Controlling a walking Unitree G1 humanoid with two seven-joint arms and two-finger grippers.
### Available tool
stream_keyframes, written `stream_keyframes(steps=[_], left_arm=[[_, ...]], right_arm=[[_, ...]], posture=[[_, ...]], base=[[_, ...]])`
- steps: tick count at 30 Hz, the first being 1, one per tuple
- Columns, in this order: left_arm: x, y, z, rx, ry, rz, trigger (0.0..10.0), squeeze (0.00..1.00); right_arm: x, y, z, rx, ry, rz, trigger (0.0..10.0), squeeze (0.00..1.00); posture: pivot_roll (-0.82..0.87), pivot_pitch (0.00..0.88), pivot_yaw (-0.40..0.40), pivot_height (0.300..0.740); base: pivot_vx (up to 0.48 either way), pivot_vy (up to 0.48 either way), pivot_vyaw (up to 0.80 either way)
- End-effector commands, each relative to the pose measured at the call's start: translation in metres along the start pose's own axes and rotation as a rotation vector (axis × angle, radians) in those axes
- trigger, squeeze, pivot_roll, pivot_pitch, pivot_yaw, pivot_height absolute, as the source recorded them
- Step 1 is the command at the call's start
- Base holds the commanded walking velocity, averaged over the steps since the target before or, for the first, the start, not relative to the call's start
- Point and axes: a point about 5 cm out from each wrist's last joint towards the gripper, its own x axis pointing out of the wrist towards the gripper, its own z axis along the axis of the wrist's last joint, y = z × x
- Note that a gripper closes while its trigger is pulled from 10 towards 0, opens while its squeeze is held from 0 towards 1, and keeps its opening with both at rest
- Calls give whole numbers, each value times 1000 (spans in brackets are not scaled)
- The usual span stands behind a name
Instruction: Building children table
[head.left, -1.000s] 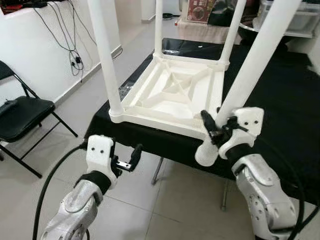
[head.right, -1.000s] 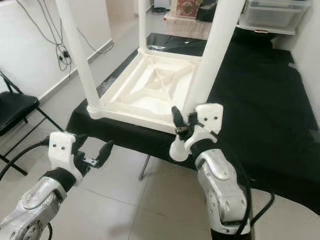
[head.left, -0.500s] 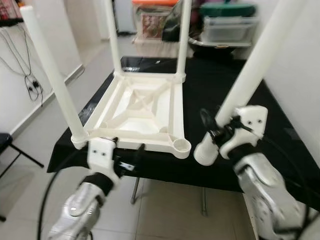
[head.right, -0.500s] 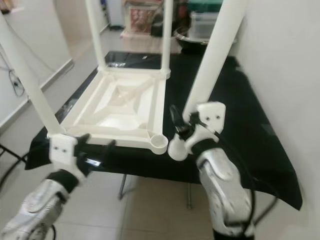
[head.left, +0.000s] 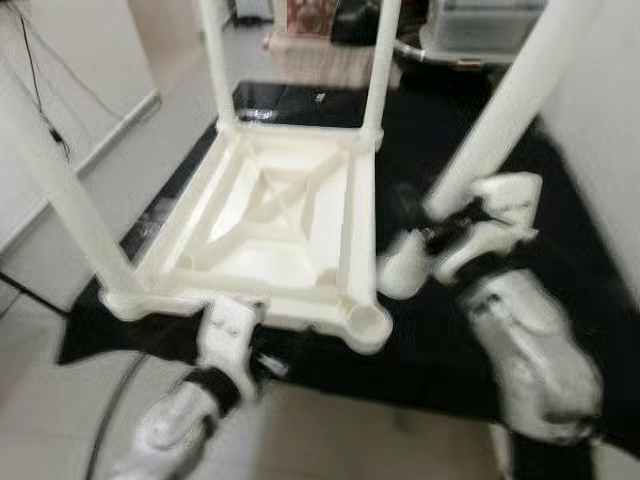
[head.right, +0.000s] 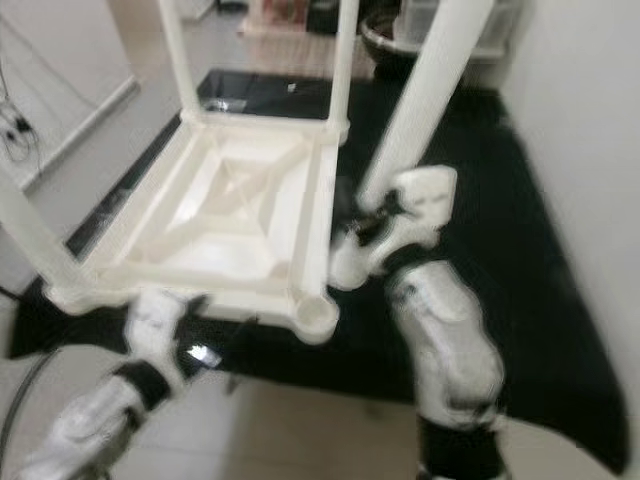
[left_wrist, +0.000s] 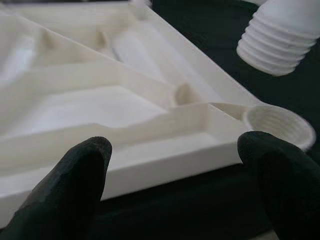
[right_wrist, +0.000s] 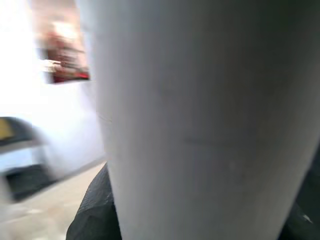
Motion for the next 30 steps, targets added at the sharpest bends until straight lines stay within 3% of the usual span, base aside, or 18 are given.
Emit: stream_keyframes(steps=[1, 3, 9, 15, 21, 24, 30], left_arm=[[-6, -10, -5, 62, 15, -32, 10000, 0], [-6, -10, -5, 62, 15, -32, 10000, 0], [-24, -22, -6, 177, 5, -43, 10000, 0], [-26, -29, -4, 209, -6, -74, 10000, 0], [-28, -25, -2, 245, -20, 1, 10000, 0], [-28, -19, -3, 274, 7, 78, 10000, 0], [-30, -19, -2, 306, -3, 80, 10000, 0]], right_arm=[[-2, 5, 2, 33, 8, 120, 10000, 0], [-2, 5, 2, 33, 8, 120, 10000, 0], [4, 21, 8, 81, -4, 409, 10000, 0], [10, 33, 2, 60, 45, 597, 10000, 0], [22, 40, 1, 42, 52, 668, 10000, 0], [31, 41, 2, 26, 39, 673, 10000, 0], [36, 41, 5, 27, 19, 672, 10000, 0]], posture=[[47, 143, -11, 740], [47, 143, -11, 740], [58, 193, -25, 740], [57, 214, -30, 740], [67, 225, -30, 740], [76, 230, -33, 740], [79, 223, -30, 740]], base=[[0, 0, 0], [0, 0, 0], [0, 0, 0], [0, 0, 0], [0, 0, 0], [0, 443, 0], [0, 450, 0]])
